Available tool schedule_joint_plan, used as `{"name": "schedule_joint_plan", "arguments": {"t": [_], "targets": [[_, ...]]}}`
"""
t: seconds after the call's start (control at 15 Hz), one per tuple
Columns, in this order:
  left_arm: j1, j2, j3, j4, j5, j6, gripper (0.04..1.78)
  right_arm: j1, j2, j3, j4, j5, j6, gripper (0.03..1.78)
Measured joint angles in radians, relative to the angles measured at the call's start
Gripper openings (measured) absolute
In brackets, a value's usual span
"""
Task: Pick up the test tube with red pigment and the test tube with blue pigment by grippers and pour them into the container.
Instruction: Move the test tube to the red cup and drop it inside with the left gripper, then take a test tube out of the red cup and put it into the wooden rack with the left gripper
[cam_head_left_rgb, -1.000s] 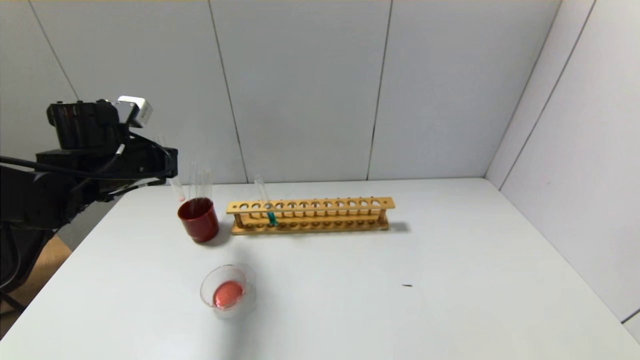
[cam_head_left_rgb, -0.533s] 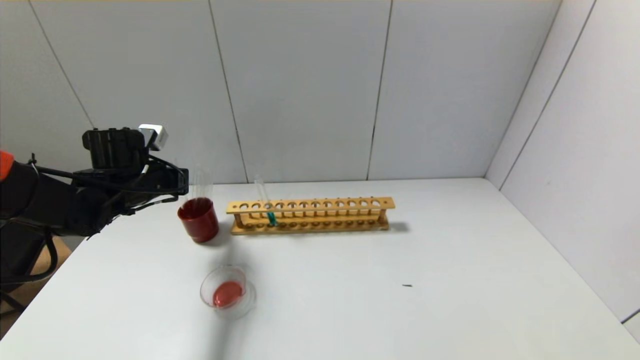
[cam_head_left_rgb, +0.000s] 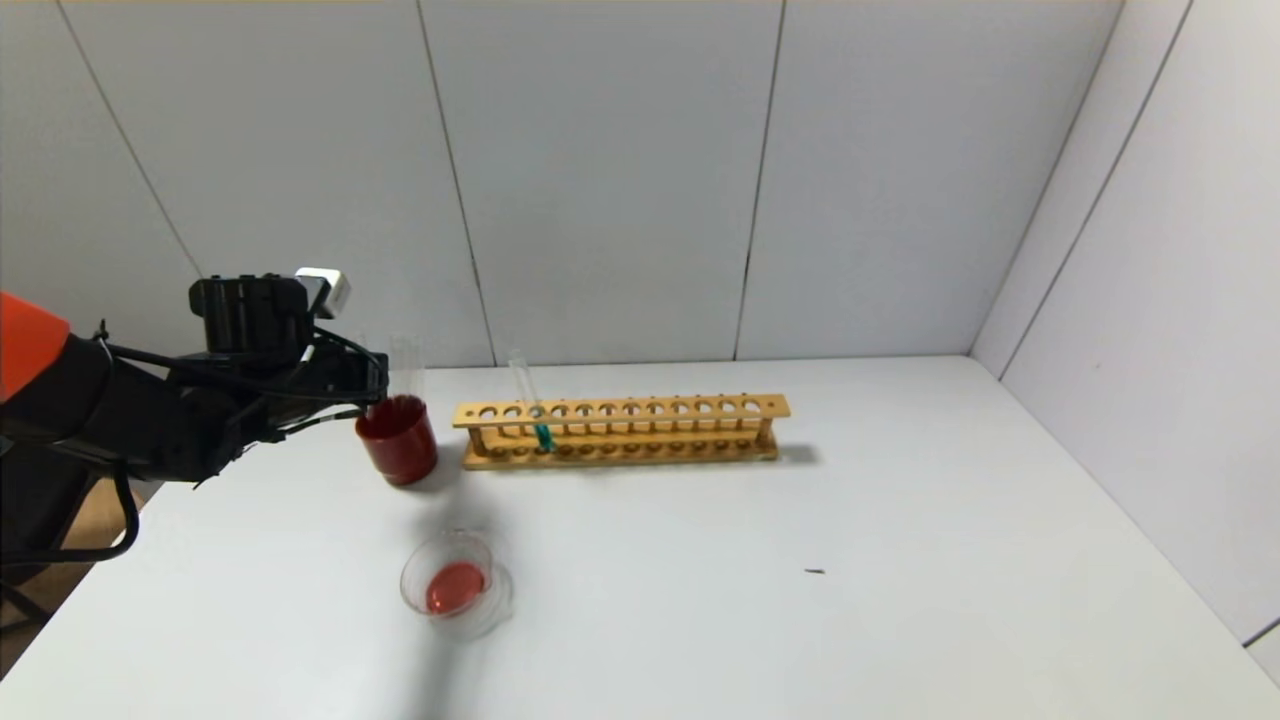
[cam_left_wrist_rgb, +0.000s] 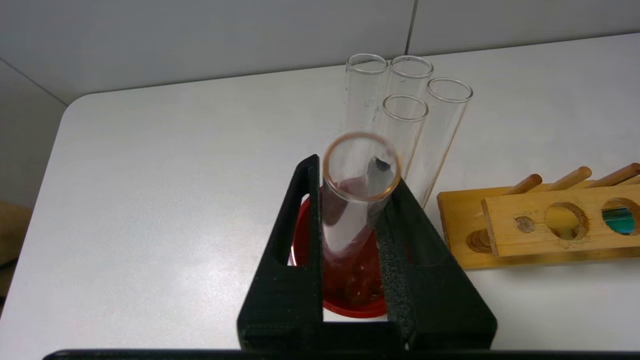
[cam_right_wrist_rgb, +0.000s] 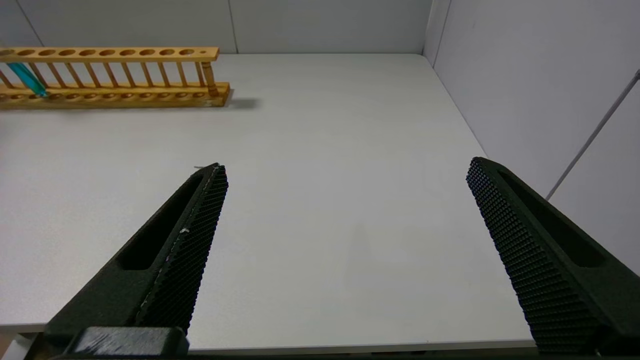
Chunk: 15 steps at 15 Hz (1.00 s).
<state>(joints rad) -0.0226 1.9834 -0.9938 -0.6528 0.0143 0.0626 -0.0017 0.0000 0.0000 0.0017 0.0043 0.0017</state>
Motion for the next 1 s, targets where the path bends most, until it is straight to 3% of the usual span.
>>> {"name": "schedule_joint_plan", "arguments": {"t": [0.2,0.4,0.6,0.8,1.0], "targets": [[-0.02,0.01,0.0,-0.012,0.003,0.0,0.7,0.0,0.0,0.0,0.0,0.0,0.0,1.75],[-0.03,0.012,0.003,-0.015,0.006,0.0,1.22,0.0,0.0,0.0,0.0,0.0,0.0,1.75],[-0.035,0.008,0.004,-0.015,0.008,0.003,1.59,0.0,0.0,0.0,0.0,0.0,0.0,1.75],[-0.037,-0.019,0.004,-0.01,0.008,0.005,1.75,0.0,0.0,0.0,0.0,0.0,0.0,1.75],[-0.053,-0.078,0.005,0.002,0.009,0.005,1.75,0.0,0.0,0.0,0.0,0.0,0.0,1.75]]}}
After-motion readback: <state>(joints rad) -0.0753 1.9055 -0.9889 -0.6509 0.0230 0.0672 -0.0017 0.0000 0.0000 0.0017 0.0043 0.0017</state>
